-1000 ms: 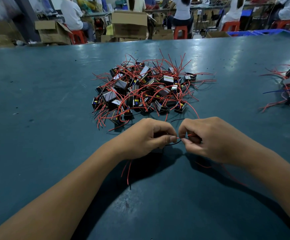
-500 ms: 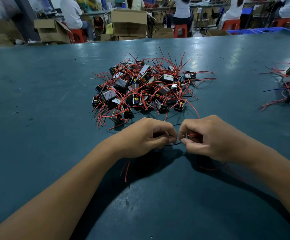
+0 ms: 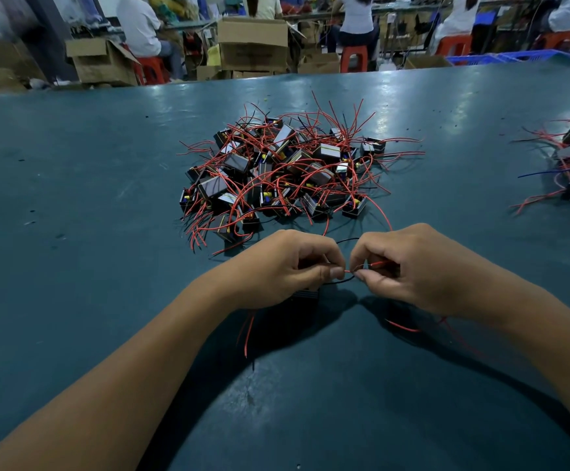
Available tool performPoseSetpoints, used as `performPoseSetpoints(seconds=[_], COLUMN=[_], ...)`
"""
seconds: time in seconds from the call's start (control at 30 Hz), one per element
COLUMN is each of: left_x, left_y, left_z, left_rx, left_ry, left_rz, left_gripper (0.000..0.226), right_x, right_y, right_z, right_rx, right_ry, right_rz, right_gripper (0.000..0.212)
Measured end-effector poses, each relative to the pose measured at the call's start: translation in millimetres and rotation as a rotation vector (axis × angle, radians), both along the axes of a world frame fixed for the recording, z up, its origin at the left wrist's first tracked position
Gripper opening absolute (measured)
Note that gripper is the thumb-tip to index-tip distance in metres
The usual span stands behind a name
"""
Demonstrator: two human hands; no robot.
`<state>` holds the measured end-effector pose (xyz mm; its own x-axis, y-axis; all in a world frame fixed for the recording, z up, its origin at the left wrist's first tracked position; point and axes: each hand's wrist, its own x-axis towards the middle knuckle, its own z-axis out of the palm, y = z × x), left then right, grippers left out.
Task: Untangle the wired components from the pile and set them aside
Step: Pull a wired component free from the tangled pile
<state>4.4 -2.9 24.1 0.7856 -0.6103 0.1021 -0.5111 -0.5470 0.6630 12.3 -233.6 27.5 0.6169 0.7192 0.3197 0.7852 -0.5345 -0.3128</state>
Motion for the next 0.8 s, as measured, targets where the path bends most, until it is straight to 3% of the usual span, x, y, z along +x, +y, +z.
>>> performPoseSetpoints(seconds=[0.8], left_x=[-1.5], left_y=[-1.8], left_z=[1.1], left_rx=[0.040], left_ry=[-0.025], left_rz=[0.016], left_gripper=[0.011], right_x=[-2.2], right_y=[1.9], right_z=[3.0], right_rx=[-0.032], right_ry=[0.044], right_rz=[-0.042], right_gripper=[0.006])
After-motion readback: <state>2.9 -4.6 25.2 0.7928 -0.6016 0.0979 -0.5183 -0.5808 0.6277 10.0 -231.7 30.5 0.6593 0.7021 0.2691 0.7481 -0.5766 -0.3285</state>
